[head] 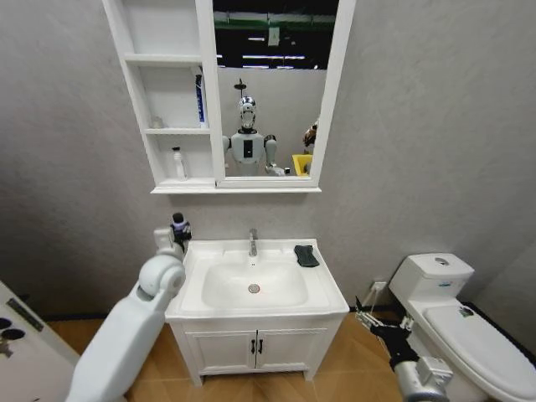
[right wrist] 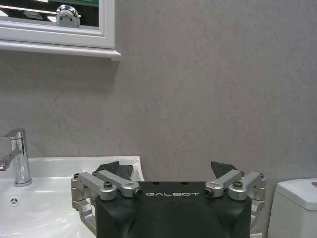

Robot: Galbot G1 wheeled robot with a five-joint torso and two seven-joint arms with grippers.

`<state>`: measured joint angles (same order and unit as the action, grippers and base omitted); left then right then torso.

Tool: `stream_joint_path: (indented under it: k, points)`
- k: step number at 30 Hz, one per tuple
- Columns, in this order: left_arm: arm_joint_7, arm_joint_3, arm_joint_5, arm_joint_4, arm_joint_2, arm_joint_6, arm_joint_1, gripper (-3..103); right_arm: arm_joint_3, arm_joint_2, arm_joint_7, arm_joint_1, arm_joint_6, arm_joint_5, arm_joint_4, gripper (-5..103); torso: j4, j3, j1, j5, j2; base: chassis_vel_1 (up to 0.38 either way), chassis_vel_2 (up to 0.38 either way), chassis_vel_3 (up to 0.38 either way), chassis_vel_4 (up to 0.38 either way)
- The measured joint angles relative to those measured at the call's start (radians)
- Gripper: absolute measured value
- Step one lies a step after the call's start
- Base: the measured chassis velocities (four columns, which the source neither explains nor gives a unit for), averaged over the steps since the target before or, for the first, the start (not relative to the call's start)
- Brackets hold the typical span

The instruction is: Move facial cleanser and shampoo from washbasin to cabinet, then wipe washbasin with towel.

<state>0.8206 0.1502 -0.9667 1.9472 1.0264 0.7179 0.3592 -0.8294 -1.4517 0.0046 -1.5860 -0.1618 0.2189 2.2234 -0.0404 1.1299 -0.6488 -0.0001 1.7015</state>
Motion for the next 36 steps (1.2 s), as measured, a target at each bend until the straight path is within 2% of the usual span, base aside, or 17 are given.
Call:
stream_joint_path:
  k: [2, 5, 7, 8, 9, 12, 13, 16, 17, 18, 21, 22, 26, 27, 30, 31, 36]
  points:
    - [0.057, -0.072, -0.111, -0.05, -0.01, 0.012, -0.147, 43, -0.001, -0.001, -0.001, -0.004, 0.0, 0.001, 0.0, 100, -0.0002, 0.0, 0.0, 0.0002, 0.0, 0.0, 0.0, 0.0, 0.0]
    - [0.06, -0.099, -0.128, -0.093, -0.007, 0.012, -0.213, 43, -0.002, -0.002, -0.001, -0.006, 0.0, 0.002, 0.0, 100, -0.0003, 0.0, 0.0, -0.0001, 0.0, 0.0, 0.0, 0.0, 0.0]
    - [0.039, -0.164, -0.129, -0.247, 0.027, 0.007, -0.382, 43, -0.003, -0.008, -0.001, -0.006, 0.002, 0.002, 0.0, 100, -0.0003, 0.0, 0.0, 0.0006, 0.0, 0.0, 0.0, 0.0, 0.0]
    - [0.014, -0.181, -0.112, -0.315, 0.047, 0.002, -0.435, 43, -0.003, -0.01, -0.001, -0.007, 0.002, 0.002, 0.0, 100, -0.0003, 0.0, 0.0, 0.0002, 0.0, 0.0, 0.0, 0.0, 0.0]
    - [0.014, -0.181, -0.112, -0.315, 0.047, 0.002, -0.435, 43, -0.003, -0.01, -0.001, -0.007, 0.002, 0.002, 0.0, 100, -0.0003, 0.0, 0.0, 0.0002, 0.0, 0.0, 0.0, 0.0, 0.0]
    - [-0.071, -0.21, -0.047, -0.487, 0.098, -0.012, -0.539, 43, -0.009, -0.012, -0.001, -0.013, 0.007, 0.006, 0.003, 100, -0.0003, 0.0, 0.0, 0.0003, 0.0, 0.0, 0.0, 0.0, 0.0]
    - [-0.071, -0.21, -0.047, -0.487, 0.098, -0.012, -0.539, 43, -0.009, -0.012, -0.001, -0.013, 0.007, 0.006, 0.003, 100, -0.0003, 0.0, 0.0, 0.0003, 0.0, 0.0, 0.0, 0.0, 0.0]
    - [-0.175, -0.214, 0.042, -0.664, 0.149, -0.038, -0.597, 43, -0.018, -0.011, -0.001, -0.022, 0.016, 0.011, 0.004, 100, -0.0001, 0.0, 0.0, 0.0, 0.0, 0.0, 0.0, 0.0, 0.0]
    - [-0.175, -0.214, 0.042, -0.664, 0.149, -0.038, -0.597, 43, -0.018, -0.011, -0.001, -0.022, 0.016, 0.011, 0.004, 100, -0.0001, 0.0, 0.0, 0.0, 0.0, 0.0, 0.0, 0.0, 0.0]
    - [-0.221, -0.214, 0.078, -0.734, 0.171, -0.045, -0.616, 43, -0.021, -0.009, -0.001, -0.026, 0.019, 0.014, 0.003, 100, 0.0, 0.0, 0.0, -0.0001, 0.0, 0.0, 0.0, 0.0, 0.0]
    - [-0.309, -0.209, 0.181, -0.883, 0.233, -0.084, -0.652, 43, -0.023, -0.007, -0.001, -0.028, 0.022, 0.017, 0.004, 100, 0.0001, 0.0, 0.0, 0.0001, 0.0, 0.0, 0.0, 0.0, 0.0]
    - [-0.309, -0.209, 0.181, -0.883, 0.233, -0.084, -0.652, 43, -0.023, -0.007, -0.001, -0.028, 0.022, 0.017, 0.004, 100, 0.0001, 0.0, 0.0, 0.0001, 0.0, 0.0, 0.0, 0.0, 0.0]
    - [-0.372, -0.178, 0.283, -1.025, 0.312, -0.135, -0.687, 43, -0.027, -0.004, -0.001, -0.028, 0.022, 0.022, 0.007, 100, -0.0002, 0.0, 0.0, 0.0005, 0.0, 0.0, 0.0, 0.0, 0.0]
    - [-0.372, -0.178, 0.283, -1.025, 0.312, -0.135, -0.687, 43, -0.027, -0.004, -0.001, -0.028, 0.022, 0.022, 0.007, 100, -0.0002, 0.0, 0.0, 0.0005, 0.0, 0.0, 0.0, 0.0, 0.0]
    - [-0.401, -0.162, 0.352, -1.107, 0.353, -0.154, -0.706, 43, -0.037, -0.001, -0.001, -0.03, 0.026, 0.027, 0.004, 100, 0.0009, -0.001, 0.001, 0.0006, 0.0, 0.0, 0.0, 0.0, 0.0]
    - [-0.408, -0.159, 0.371, -1.133, 0.363, -0.162, -0.712, 43, -0.041, -0.001, -0.001, -0.033, 0.028, 0.031, 0.004, 100, -0.0001, -0.001, 0.001, 0.0007, 0.001, 0.0, 0.0, 0.0, 0.0]
    - [-0.422, -0.127, 0.442, -1.223, 0.393, -0.199, -0.731, 43, -0.056, -0.001, -0.002, -0.041, 0.04, 0.04, -0.001, 100, -0.0006, -0.001, 0.002, 0.0008, 0.001, 0.006, -0.011, -0.011, 0.008]
